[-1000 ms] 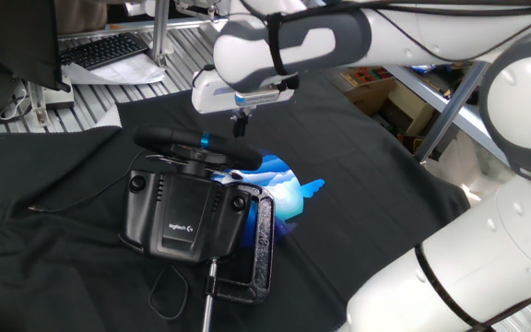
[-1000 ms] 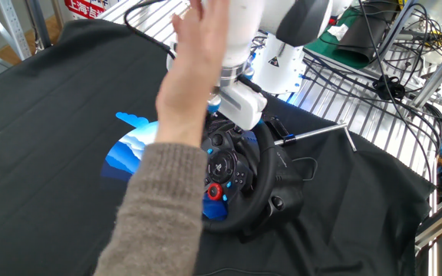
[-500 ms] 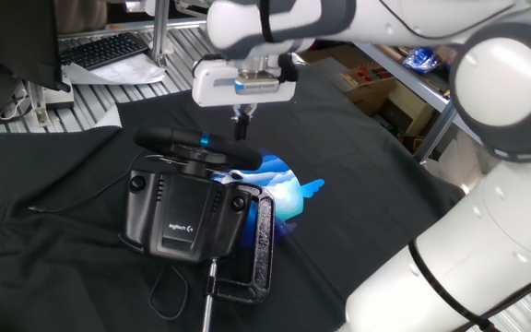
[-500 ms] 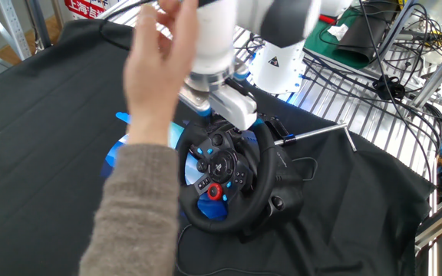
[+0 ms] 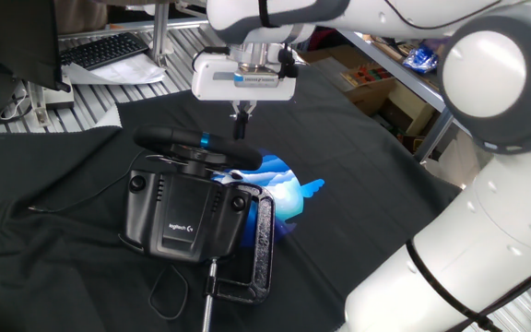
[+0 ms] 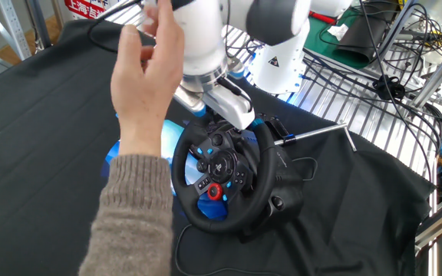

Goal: Rotate the steering wheel 90 degrees clockwise

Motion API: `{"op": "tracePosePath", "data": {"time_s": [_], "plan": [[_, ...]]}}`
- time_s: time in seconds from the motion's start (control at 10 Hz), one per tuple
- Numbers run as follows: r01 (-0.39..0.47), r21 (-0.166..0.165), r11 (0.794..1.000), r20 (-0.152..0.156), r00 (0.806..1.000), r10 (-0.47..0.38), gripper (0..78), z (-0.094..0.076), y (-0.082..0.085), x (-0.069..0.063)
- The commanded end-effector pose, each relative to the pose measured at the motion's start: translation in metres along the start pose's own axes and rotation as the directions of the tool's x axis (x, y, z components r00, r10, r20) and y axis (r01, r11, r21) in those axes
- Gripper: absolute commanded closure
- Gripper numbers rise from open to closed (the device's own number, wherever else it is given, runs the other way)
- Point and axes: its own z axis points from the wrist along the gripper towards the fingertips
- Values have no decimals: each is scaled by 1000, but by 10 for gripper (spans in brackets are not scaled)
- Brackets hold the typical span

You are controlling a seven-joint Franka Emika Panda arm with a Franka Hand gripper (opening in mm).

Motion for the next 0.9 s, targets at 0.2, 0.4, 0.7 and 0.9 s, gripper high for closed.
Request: {"op": "tracePosePath", "data": {"time_s": [0.2,0.4,0.7,0.9], "plan": [[-38,-82,996,-37,999,35,764,-2,5,5],[-67,-110,992,-40,997,63,764,-1,10,11],[-90,-153,984,-57,995,82,764,0,12,15],[-107,-165,980,-75,993,95,764,0,13,16]]}}
